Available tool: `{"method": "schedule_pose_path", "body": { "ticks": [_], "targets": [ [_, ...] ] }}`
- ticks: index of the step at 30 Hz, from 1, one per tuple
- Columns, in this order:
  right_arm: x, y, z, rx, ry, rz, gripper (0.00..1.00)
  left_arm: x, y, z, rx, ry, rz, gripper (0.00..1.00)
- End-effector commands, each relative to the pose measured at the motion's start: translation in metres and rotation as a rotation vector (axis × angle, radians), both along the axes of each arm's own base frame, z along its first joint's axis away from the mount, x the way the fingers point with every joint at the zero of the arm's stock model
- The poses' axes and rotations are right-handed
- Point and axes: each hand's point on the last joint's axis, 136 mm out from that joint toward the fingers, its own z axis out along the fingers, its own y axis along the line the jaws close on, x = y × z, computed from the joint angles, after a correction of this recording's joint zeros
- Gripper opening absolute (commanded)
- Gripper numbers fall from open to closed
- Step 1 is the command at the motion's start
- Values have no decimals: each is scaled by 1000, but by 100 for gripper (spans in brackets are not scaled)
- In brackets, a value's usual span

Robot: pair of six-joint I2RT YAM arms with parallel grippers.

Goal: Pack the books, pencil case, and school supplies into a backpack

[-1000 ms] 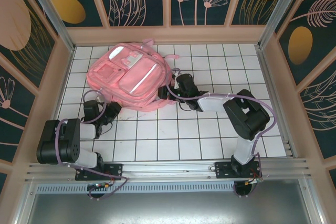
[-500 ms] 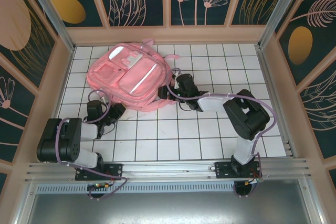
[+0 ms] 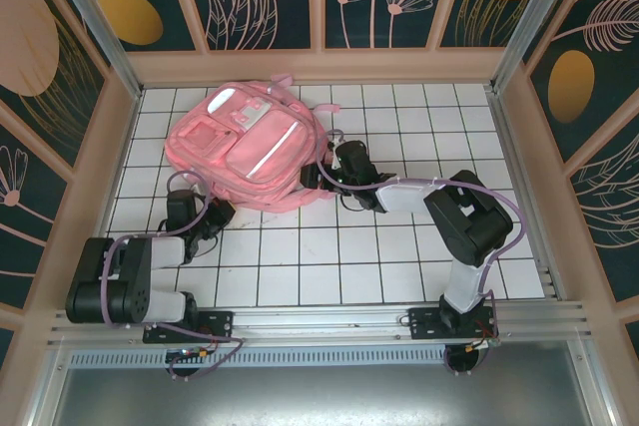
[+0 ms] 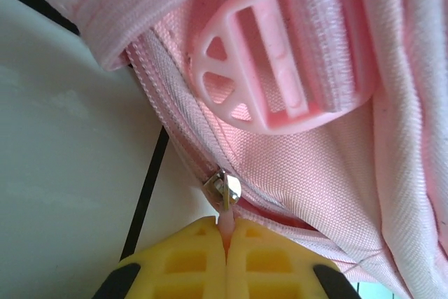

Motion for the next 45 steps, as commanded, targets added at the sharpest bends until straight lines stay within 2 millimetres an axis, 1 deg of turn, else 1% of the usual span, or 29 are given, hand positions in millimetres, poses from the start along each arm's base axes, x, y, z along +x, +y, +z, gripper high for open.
{"method": "schedule_pose_path", "body": {
  "ticks": [1,3,6,13,18,22,30,32,34,37,40,43,44,45],
  "targets": [
    [-15,-1,-10,-4,59,18,83,0,11,5,120,8,27,0],
    [-15,0,-10,-1,65,22,83,-2,9,11,162,5,21,0],
    [-16,1,-10,4,67,24,83,-7,-1,18,225,-8,-12,0],
    [-17,2,-11,8,72,26,83,-15,-43,19,294,-13,-140,0],
    [-17,2,-11,9,73,27,83,-14,-80,30,346,-46,-223,0],
    [-17,2,-11,9,74,26,83,-13,-110,39,343,-75,-282,0],
    [-15,-3,-10,4,70,3,83,-17,-175,33,345,-82,-409,0],
    [-15,-5,-8,8,67,-1,83,-18,-186,35,354,-86,-428,0],
    [-15,-6,-7,10,63,-4,83,-17,-192,38,354,-93,-436,0],
    [-14,-9,-4,11,55,-15,83,-18,-196,43,340,-104,-435,0],
    [-12,-13,-1,14,46,-29,83,-18,-193,46,338,-106,-419,0],
    [-12,-18,4,15,28,-43,83,-18,-190,54,326,-126,-399,0],
    [-11,-20,7,12,17,-51,83,-18,-188,60,323,-137,-389,9],
    [-12,-23,10,9,9,-57,84,-17,-186,66,321,-148,-381,27]
  ]
}}
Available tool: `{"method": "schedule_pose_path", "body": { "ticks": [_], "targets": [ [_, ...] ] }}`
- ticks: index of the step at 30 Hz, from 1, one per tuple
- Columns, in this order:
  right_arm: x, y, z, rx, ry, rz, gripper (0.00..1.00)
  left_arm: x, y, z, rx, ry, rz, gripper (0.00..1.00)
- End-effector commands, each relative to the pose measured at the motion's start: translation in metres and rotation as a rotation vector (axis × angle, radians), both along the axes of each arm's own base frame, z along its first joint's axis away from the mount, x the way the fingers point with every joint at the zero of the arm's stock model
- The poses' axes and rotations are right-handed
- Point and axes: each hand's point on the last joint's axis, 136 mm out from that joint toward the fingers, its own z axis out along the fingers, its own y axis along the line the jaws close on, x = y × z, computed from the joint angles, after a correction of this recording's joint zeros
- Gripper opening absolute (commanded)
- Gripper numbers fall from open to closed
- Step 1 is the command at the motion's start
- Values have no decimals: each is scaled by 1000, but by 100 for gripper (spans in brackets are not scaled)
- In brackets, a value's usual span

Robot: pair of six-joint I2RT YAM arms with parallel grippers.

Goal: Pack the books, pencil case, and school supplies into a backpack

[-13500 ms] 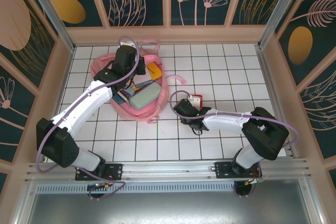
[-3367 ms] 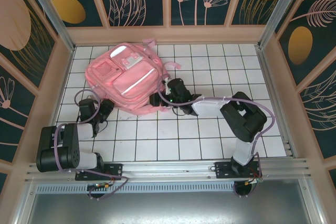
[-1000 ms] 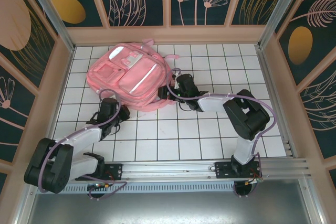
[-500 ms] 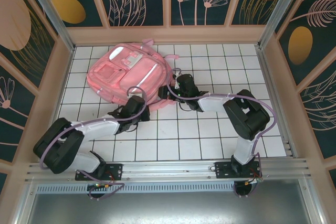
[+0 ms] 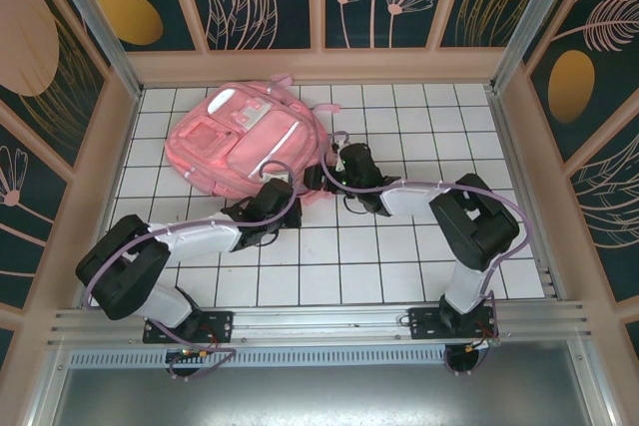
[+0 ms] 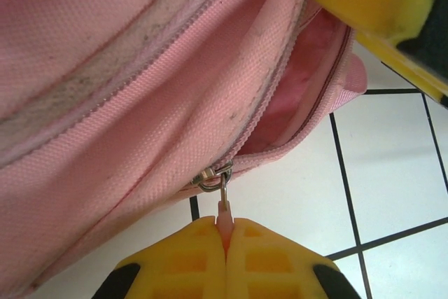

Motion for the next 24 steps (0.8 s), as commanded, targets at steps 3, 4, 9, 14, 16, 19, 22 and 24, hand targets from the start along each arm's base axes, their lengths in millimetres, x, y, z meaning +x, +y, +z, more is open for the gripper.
{"method": "schedule_pose_path", "body": {
  "ticks": [3,4,9,14,16,19,22,24],
  "targets": [
    [-6,-19,17,-12,-25,-48,84,4,4,46,-51,-88,49,47],
    [-7,-21,21,-14,-34,-55,84,6,11,52,-46,-100,77,54],
    [-24,-30,28,-60,-68,-70,84,11,54,82,-86,-146,224,59],
    [-54,-8,26,-168,-127,-27,72,9,93,100,-129,-187,345,60],
    [-65,2,22,-186,-139,-23,67,5,104,104,-139,-203,385,60],
    [-78,21,17,-149,-139,2,57,-2,112,104,-160,-214,399,60],
    [-82,39,13,-142,-149,5,47,-10,118,98,-166,-206,404,61],
    [-81,47,7,-204,-164,-29,45,-16,121,94,-165,-197,402,61]
  ]
}}
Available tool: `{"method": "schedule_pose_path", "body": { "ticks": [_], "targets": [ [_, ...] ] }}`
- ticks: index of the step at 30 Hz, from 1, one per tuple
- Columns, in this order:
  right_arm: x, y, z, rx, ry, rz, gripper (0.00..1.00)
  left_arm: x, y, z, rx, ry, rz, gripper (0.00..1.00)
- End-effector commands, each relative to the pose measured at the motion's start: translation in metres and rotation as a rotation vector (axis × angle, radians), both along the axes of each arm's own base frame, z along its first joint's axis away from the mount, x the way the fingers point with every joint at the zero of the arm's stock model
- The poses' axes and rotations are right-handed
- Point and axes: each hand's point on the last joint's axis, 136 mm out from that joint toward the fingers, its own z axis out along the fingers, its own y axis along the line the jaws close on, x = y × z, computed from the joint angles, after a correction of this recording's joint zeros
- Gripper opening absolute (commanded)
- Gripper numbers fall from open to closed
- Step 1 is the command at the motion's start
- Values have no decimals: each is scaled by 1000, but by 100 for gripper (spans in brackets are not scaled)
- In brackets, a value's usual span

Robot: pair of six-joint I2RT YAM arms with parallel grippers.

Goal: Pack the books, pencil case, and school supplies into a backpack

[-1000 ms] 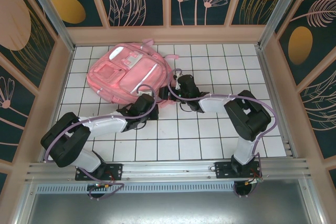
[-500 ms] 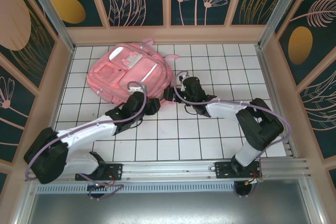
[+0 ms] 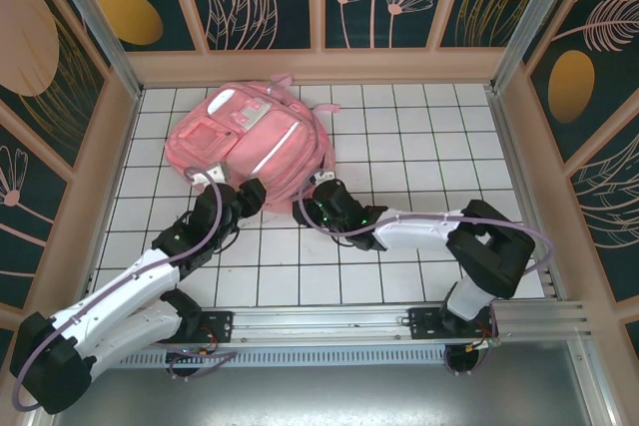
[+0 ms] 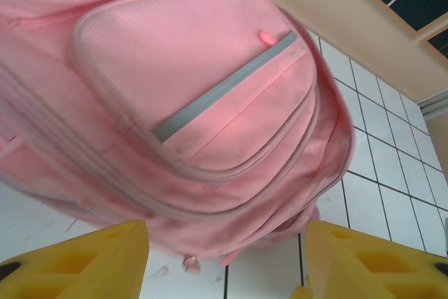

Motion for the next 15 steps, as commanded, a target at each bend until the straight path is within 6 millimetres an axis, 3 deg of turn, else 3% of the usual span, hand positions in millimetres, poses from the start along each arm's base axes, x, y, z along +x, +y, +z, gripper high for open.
{"method": "schedule_pose_path", "body": {
  "ticks": [1,4,15],
  "targets": [
    [8,12,-5,-64,-48,-82,43,-9,14,-13,15,34,38,61],
    [8,20,-21,-134,-31,-101,36,-14,18,-12,8,27,43,61],
    [18,37,-41,-235,-25,-129,35,-21,24,-17,-11,20,54,65]
  ]
}}
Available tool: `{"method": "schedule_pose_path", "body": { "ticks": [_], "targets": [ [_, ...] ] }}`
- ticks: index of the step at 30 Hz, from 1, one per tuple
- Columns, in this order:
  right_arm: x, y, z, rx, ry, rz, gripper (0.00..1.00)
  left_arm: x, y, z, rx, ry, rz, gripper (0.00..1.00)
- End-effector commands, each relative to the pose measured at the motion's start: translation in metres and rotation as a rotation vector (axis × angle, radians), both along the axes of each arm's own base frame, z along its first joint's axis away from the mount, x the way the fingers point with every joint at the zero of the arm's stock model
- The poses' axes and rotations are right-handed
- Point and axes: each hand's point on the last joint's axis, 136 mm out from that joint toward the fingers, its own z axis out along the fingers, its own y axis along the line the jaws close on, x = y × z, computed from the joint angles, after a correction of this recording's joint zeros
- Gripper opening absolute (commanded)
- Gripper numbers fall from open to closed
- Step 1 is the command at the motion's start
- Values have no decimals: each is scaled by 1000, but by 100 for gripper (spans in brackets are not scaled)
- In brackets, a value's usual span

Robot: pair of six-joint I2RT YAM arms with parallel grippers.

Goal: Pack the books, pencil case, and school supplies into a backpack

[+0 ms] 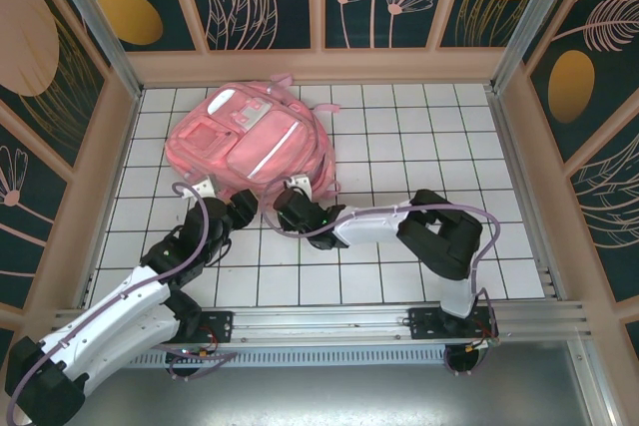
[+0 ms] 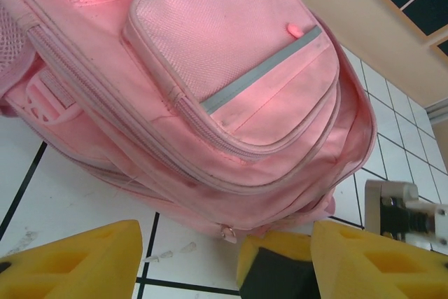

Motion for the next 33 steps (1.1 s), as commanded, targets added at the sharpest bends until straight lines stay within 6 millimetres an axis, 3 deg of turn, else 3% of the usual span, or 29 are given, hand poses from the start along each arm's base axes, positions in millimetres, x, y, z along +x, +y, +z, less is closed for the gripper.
{"method": "schedule_pose_path", "body": {
  "ticks": [1,4,10,15,21,28,33],
  "targets": [
    [7,-4,-7,-57,-2,-57,35,-2,6,-8,5,19,24,65],
    [12,-8,-9,-74,-2,-90,33,-2,6,-10,5,22,24,65],
    [14,-21,-9,-80,-5,-117,10,-1,5,-10,5,21,22,66],
    [11,-30,-2,-70,-16,-121,0,1,0,-13,4,28,10,66],
    [3,-32,13,10,-23,-64,0,4,-14,-20,-49,41,-32,65],
    [-9,-21,33,137,-18,48,0,12,-49,-37,-267,64,-87,64],
    [-13,-17,35,160,-18,79,0,25,-63,-46,-342,77,-79,65]
  ]
}}
